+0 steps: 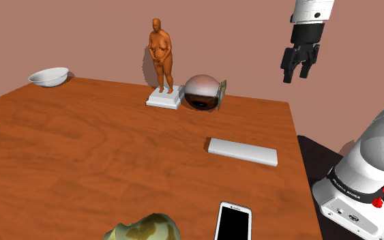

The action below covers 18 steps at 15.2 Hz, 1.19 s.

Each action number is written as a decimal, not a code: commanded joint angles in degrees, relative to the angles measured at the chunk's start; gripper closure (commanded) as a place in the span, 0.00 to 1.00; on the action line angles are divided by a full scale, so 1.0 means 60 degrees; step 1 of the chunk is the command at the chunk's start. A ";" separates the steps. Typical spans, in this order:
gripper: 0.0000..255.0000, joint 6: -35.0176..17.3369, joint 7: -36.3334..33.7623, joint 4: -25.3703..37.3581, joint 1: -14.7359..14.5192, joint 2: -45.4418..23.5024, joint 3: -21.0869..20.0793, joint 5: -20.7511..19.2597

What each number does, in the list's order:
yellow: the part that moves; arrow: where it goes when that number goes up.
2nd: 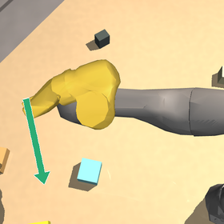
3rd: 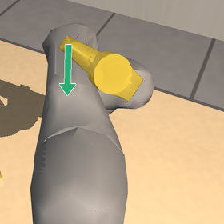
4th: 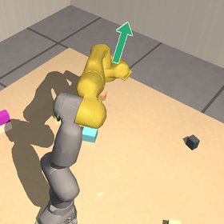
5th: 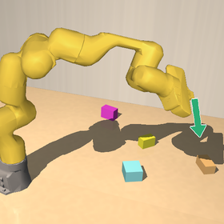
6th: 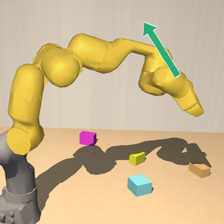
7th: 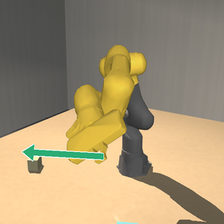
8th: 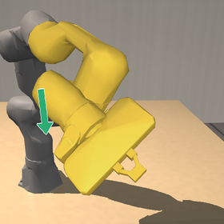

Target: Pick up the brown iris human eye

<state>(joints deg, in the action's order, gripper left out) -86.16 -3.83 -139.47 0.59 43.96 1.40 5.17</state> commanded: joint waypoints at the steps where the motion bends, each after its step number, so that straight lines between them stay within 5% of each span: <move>1: 0.00 0.0000 0.0000 0.0000 0.0000 0.0000 0.0000 0.0000; 10: 0.00 -0.2634 -0.5072 0.0436 0.0805 -0.1744 -0.1905 0.1661; 18: 0.00 -0.4835 -0.9473 0.1713 0.1824 -0.3961 -0.3252 0.1710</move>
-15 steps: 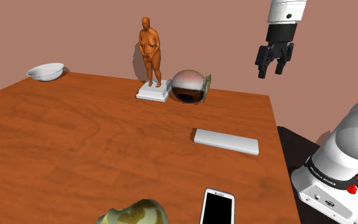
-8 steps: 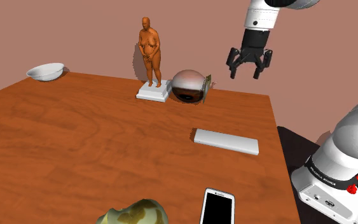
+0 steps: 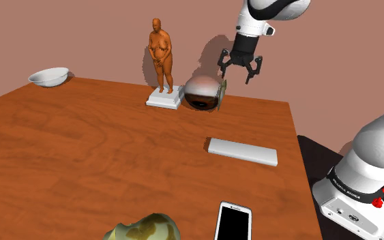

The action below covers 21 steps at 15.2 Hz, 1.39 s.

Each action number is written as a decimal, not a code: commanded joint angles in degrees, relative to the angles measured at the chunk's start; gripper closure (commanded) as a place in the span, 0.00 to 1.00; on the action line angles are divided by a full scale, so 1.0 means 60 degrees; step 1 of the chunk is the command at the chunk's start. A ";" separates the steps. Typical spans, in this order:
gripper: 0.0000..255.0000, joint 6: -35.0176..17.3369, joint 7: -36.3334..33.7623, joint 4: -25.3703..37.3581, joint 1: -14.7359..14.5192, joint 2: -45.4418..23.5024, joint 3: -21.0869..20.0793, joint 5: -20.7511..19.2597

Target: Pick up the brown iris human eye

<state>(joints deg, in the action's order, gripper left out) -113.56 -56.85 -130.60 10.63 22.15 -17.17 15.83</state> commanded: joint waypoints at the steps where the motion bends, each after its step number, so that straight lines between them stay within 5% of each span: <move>1: 0.00 -0.0502 -0.1203 0.0433 0.0289 -0.0618 -0.0291 -0.0165; 4: 0.00 -0.1067 -0.2751 0.0996 0.0642 -0.1400 -0.0591 -0.0548; 13: 0.00 -0.2059 -0.2683 0.0273 0.0606 -0.1679 -0.0676 -0.0525; 14: 1.00 -0.2074 -0.2691 0.0268 0.0603 -0.1689 -0.0682 -0.0527; 21: 1.00 -0.2109 -0.2686 0.0233 0.0597 -0.1686 -0.0687 -0.0518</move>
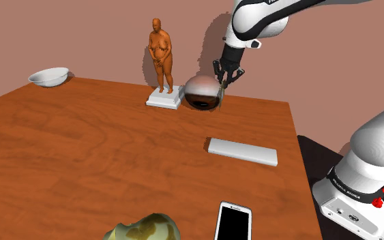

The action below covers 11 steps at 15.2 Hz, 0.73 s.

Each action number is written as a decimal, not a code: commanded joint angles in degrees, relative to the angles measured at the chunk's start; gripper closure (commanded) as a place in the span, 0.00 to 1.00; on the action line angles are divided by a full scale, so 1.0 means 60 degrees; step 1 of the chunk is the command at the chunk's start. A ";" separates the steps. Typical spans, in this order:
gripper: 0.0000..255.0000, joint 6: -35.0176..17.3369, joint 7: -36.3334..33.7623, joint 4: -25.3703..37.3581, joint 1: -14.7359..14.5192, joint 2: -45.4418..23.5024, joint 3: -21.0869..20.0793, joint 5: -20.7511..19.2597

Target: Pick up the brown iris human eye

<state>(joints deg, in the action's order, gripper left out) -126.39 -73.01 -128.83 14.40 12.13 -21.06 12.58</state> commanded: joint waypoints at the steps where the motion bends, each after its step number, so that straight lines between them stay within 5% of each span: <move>1: 1.00 0.0006 0.0003 -0.0047 -0.0028 -0.0054 -0.0043 0.0011; 11: 1.00 0.1255 -0.0077 0.0849 0.0004 0.0307 0.0089 -0.0018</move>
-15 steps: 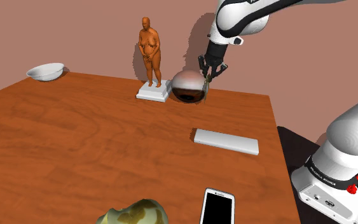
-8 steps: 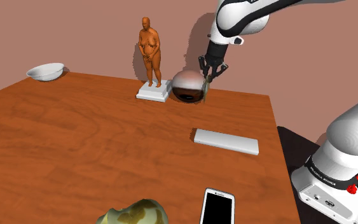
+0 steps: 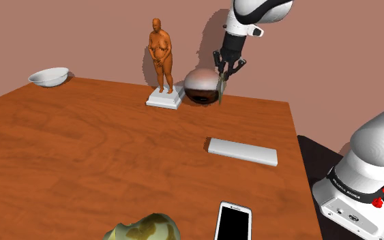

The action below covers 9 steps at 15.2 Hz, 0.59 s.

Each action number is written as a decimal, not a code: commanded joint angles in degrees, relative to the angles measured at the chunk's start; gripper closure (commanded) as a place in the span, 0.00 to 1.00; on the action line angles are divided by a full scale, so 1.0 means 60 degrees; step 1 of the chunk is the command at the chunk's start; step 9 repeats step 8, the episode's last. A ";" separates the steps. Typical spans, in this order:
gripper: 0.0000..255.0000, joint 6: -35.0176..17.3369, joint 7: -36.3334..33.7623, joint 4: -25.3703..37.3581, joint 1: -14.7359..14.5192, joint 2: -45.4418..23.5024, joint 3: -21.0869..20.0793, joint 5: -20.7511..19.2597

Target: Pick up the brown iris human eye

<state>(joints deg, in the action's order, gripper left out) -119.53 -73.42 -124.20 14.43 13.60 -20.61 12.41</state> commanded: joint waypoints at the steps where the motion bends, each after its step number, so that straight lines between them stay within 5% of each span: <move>1: 1.00 0.0240 -0.0019 0.0184 0.0004 0.0085 0.0024 0.0004; 9: 1.00 0.0901 -0.0084 0.0761 0.0028 0.0172 0.0078 -0.0034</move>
